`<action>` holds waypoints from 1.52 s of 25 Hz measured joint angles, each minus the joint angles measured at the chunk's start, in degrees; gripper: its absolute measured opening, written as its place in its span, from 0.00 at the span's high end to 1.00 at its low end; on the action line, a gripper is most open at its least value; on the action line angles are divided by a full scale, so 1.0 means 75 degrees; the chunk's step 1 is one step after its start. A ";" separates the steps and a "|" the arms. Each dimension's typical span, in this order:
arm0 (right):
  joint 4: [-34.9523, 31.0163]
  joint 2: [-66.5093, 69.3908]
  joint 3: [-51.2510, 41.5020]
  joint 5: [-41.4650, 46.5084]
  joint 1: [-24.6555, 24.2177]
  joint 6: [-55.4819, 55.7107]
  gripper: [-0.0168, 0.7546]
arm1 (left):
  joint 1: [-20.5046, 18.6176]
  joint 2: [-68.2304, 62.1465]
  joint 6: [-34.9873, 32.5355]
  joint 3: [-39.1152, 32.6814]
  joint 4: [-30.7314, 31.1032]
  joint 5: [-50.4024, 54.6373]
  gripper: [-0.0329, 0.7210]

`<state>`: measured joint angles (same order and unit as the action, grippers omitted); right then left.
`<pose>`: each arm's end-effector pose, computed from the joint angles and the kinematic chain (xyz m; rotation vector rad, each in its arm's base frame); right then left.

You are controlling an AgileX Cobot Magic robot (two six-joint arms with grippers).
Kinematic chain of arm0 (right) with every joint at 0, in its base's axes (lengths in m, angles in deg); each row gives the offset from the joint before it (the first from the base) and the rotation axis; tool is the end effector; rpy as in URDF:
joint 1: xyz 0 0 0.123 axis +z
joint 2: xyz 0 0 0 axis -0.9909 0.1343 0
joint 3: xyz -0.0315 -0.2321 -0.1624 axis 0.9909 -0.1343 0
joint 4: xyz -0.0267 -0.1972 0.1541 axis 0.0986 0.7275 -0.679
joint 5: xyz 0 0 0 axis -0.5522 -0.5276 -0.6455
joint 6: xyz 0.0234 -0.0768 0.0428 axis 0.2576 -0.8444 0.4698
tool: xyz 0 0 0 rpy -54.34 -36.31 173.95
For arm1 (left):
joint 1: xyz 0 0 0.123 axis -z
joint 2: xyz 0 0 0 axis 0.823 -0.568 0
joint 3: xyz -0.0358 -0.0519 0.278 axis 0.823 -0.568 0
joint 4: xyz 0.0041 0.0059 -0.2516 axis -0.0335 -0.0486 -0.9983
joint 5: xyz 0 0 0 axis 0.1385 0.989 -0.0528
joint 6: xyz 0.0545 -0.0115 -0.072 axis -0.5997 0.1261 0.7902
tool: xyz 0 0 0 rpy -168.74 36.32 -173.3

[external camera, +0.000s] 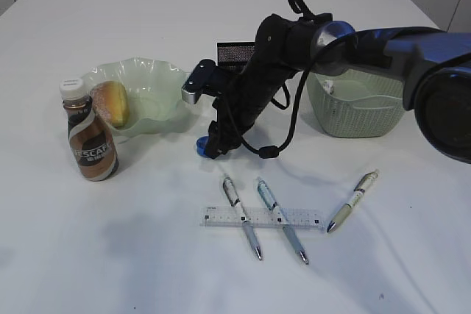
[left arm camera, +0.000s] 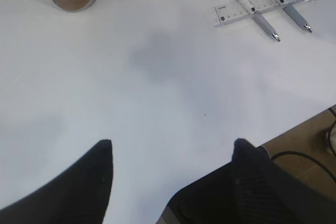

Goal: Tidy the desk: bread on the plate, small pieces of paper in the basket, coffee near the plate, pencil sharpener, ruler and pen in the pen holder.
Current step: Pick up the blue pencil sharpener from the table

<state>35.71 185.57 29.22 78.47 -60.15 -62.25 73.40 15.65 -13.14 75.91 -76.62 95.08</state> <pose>0.4717 0.2263 0.1206 -1.5736 2.1989 0.3836 0.1508 -0.0672 0.3127 0.3813 2.5582 -0.3906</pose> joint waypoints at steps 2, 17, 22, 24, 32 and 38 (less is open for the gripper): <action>0.0000 0.0000 0.0000 0.0000 0.0000 0.0000 0.53 | 0.0000 0.0000 0.0000 0.0000 0.0000 0.0012 0.29; 0.0000 -0.0037 0.0258 0.0417 0.0000 -0.0014 0.53 | 0.0000 0.0000 0.0000 0.0000 0.0000 0.0012 0.29; -0.0097 -0.0174 0.0321 0.0481 0.0000 -0.0014 0.53 | 0.0000 0.0000 0.0000 0.0000 0.0000 0.0012 0.29; -0.0097 -0.0267 0.0333 0.0516 0.0000 -0.0014 0.53 | 0.0000 0.0000 0.0000 0.0000 0.0000 0.0012 0.29; -0.0126 -0.0555 0.0401 0.0603 0.0000 -0.0014 0.53 | 0.0000 0.0000 0.0000 0.0000 0.0000 0.0015 0.30; -0.0173 -0.0979 0.0768 0.0659 0.0000 -0.0014 0.53 | 0.0000 0.0000 0.0000 0.0000 0.0000 0.0030 0.30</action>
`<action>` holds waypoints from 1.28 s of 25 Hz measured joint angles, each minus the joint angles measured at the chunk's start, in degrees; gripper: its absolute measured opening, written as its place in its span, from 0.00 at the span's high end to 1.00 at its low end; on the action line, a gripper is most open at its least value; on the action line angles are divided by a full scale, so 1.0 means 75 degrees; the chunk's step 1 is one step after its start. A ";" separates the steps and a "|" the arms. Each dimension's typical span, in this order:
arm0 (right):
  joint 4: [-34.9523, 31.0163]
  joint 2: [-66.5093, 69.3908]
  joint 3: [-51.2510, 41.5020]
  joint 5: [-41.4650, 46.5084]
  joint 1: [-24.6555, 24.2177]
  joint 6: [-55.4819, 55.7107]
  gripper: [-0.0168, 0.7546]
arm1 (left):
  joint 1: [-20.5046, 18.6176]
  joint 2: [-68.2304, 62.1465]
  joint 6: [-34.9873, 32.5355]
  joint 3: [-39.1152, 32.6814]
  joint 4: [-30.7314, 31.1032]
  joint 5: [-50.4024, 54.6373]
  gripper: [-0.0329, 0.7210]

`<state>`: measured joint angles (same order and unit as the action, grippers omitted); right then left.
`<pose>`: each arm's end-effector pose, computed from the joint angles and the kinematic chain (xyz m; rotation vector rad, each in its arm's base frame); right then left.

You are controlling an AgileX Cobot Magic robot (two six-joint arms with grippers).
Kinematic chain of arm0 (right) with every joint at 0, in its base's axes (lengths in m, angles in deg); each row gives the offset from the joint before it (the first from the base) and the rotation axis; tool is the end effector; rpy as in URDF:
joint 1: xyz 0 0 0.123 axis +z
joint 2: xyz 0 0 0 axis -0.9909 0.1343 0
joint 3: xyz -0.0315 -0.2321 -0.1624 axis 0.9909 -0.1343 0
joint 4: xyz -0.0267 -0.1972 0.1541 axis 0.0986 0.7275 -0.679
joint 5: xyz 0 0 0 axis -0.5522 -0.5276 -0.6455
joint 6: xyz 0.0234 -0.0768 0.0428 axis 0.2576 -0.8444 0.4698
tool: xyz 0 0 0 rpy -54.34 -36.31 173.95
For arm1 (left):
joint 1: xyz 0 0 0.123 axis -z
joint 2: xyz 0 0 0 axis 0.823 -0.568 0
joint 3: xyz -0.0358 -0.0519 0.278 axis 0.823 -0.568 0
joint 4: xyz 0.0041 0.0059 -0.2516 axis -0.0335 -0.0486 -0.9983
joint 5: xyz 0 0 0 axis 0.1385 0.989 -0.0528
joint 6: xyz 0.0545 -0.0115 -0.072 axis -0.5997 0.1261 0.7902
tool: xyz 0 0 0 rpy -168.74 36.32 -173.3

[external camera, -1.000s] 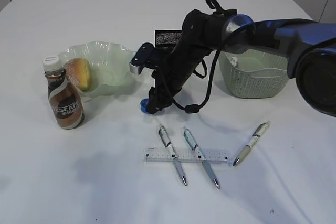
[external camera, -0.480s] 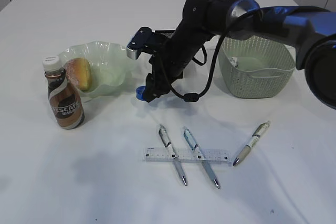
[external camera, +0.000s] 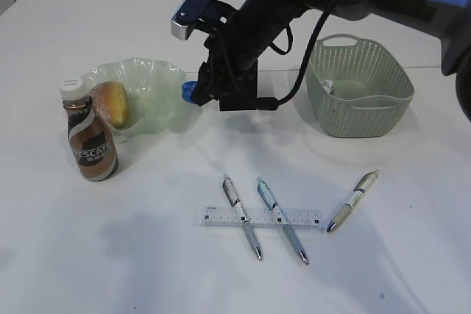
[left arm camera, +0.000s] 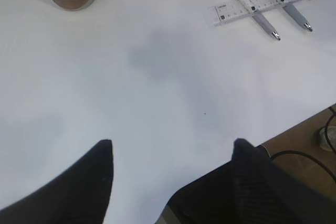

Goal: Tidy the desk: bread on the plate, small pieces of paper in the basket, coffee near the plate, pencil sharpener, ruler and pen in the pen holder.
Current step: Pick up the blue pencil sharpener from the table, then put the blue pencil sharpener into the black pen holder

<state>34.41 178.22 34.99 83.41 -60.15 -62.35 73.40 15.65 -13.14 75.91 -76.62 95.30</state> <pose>0.4689 0.2289 0.2146 -1.5476 2.0341 0.3693 0.1505 -0.0672 0.3125 0.3825 2.5619 -0.3905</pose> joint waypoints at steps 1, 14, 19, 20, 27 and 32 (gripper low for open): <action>0.0000 -0.0032 0.0046 0.0000 0.0000 0.0000 0.53 | 0.0000 0.0000 0.0000 0.0000 0.0000 0.0014 0.30; -0.0020 -0.0045 0.0308 -0.0897 -0.0033 0.0398 0.53 | 0.0000 0.0000 0.0000 0.0000 0.0000 0.0041 0.30; -0.0020 -0.0045 0.0308 -0.1393 -0.0224 0.0633 0.53 | 0.0000 0.0000 0.0000 0.0000 0.0000 0.0055 0.30; -0.0020 -0.0045 0.0308 -0.1496 -0.0273 0.0692 0.53 | 0.0000 0.0000 0.0000 0.0000 0.0000 0.0055 0.30; -0.0020 -0.0045 0.0308 -0.2234 -0.0633 0.0960 0.53 | 0.0000 0.0000 0.0000 0.0000 0.0000 0.0055 0.30; -0.0049 -0.0006 0.0308 -0.2542 -0.0855 0.1009 0.53 | 0.0000 0.0000 0.0000 0.0000 0.0000 0.0055 0.30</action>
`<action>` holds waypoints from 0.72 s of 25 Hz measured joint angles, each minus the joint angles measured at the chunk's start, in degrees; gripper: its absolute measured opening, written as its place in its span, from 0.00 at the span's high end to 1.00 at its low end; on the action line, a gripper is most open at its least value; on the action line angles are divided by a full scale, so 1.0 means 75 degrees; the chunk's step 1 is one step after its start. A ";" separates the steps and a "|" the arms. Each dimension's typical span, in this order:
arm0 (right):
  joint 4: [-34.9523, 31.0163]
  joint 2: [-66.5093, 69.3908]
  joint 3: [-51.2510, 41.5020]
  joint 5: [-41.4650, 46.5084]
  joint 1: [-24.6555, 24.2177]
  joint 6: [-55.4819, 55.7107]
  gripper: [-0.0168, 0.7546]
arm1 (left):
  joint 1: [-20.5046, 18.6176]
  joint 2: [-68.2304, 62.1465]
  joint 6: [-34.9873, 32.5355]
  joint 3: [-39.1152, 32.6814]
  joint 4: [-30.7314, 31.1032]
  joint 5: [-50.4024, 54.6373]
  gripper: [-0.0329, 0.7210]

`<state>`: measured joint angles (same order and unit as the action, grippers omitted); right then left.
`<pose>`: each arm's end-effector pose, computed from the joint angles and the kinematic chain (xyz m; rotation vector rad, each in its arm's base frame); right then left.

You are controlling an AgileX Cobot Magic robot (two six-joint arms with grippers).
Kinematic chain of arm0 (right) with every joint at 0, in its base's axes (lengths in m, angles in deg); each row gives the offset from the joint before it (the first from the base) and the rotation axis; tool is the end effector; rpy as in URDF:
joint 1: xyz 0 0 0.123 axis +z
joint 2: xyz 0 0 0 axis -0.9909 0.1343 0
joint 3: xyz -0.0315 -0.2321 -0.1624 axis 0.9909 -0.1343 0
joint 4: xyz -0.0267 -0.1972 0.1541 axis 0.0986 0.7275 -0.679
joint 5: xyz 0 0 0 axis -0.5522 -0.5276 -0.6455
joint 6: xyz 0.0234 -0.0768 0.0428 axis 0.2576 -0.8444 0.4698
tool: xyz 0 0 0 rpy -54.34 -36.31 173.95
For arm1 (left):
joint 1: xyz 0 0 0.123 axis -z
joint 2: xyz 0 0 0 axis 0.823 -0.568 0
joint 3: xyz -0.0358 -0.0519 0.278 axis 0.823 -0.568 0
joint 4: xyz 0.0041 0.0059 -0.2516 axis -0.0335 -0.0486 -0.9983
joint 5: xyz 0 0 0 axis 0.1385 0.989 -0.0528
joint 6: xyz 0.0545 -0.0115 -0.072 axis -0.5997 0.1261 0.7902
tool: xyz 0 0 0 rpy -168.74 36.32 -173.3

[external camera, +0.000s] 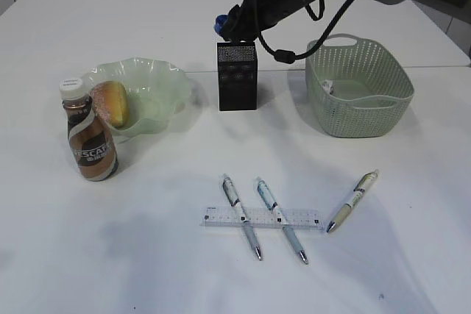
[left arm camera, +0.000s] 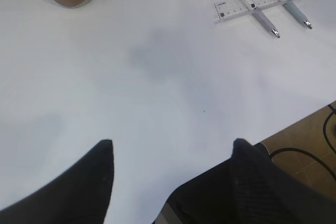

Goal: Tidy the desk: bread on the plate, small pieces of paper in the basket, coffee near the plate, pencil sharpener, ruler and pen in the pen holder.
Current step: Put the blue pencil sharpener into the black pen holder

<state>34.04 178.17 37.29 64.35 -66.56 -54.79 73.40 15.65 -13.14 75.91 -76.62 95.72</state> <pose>0.5195 0.1741 0.2430 -1.0465 1.9766 0.1843 0.1500 -0.0671 0.3122 0.3847 2.5689 -0.3903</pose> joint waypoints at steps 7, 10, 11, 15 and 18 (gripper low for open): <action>-0.0181 0.0237 0.0000 -0.0512 -0.0061 0.0033 0.53 | 0.0000 0.0000 0.0000 0.0000 0.0000 0.0013 0.30; -0.0383 0.0331 0.0000 -0.0875 -0.0061 0.0033 0.53 | 0.0000 0.0000 0.0000 0.0000 0.0000 0.0013 0.31; -0.0417 0.0367 0.0000 -0.0964 -0.0061 0.0033 0.53 | 0.0000 0.0000 0.0000 0.0000 0.0000 0.0013 0.31; -0.0469 0.0629 0.0000 -0.1015 -0.0061 0.0049 0.53 | 0.0000 0.0000 0.0000 0.0000 0.0000 0.0013 0.31; -0.0481 0.0814 0.0000 -0.1015 -0.0061 0.0049 0.53 | 0.0000 0.0000 0.0000 0.0000 0.0000 0.0013 0.31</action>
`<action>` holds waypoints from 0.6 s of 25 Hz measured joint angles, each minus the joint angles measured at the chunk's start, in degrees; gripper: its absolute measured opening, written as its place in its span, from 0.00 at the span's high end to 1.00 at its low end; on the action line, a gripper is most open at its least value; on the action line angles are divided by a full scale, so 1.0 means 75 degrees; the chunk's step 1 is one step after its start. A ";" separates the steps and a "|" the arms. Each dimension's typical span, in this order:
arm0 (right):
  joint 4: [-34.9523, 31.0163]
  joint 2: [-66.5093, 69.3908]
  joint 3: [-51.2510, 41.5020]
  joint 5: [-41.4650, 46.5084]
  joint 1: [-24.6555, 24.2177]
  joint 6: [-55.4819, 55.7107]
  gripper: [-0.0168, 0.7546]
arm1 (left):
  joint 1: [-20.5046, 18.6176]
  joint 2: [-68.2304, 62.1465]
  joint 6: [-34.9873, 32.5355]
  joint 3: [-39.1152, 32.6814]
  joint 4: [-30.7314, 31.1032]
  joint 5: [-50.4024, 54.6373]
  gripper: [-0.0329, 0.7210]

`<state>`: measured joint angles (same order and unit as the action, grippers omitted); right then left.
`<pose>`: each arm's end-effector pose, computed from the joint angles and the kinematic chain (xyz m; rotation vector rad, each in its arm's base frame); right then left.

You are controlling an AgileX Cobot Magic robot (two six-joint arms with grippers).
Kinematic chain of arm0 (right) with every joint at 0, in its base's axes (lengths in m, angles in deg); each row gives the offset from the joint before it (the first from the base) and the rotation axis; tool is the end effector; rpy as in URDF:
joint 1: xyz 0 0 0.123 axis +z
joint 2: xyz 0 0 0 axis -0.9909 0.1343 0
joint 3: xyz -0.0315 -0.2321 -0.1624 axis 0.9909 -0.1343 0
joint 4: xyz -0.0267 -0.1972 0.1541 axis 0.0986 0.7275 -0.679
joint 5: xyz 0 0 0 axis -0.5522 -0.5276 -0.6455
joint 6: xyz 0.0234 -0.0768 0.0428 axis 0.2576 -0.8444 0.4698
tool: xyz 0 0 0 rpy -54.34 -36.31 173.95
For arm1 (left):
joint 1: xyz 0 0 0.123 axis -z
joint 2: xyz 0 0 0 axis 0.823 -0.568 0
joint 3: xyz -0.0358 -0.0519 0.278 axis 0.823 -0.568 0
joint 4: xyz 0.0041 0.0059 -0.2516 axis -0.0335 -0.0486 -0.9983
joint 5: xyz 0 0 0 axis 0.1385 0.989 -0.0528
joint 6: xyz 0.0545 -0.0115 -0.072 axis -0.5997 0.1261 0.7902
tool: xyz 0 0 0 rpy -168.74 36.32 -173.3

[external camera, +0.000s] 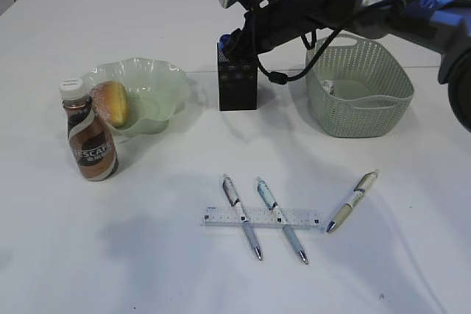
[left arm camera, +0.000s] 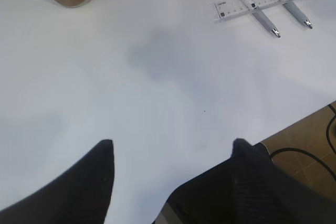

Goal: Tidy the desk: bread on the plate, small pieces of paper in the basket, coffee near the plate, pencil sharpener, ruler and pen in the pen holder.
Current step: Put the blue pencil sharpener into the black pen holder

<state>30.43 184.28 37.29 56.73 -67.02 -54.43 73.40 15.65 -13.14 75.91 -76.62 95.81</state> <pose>0.5391 0.1729 0.1929 -0.9246 2.0064 0.2009 0.1498 -0.0671 0.3121 0.3852 2.5704 -0.3903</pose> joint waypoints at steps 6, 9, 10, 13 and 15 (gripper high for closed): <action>0.0000 0.0032 0.0000 0.0000 0.0000 0.0013 0.53 | 0.0000 0.0000 0.0000 0.0000 0.0000 0.0000 0.31; 0.0033 0.0032 0.0000 -0.0017 0.0000 0.0013 0.53 | 0.0000 0.0000 0.0000 0.0000 0.0000 0.0000 0.31; 0.0053 0.0032 0.0000 -0.0043 0.0000 0.0013 0.53 | 0.0000 0.0000 0.0000 0.0000 0.0000 0.0000 0.31; 0.0106 0.0032 0.0000 -0.0147 -0.0017 0.0013 0.53 | 0.0000 0.0000 0.0000 0.0000 0.0000 0.0000 0.31; 0.0106 0.0032 0.0000 -0.0166 -0.0048 0.0013 0.53 | 0.0000 0.0000 0.0000 0.0000 0.0000 0.0000 0.31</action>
<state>31.22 184.52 37.29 55.49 -67.38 -54.33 73.40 15.65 -13.14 75.91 -76.62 95.81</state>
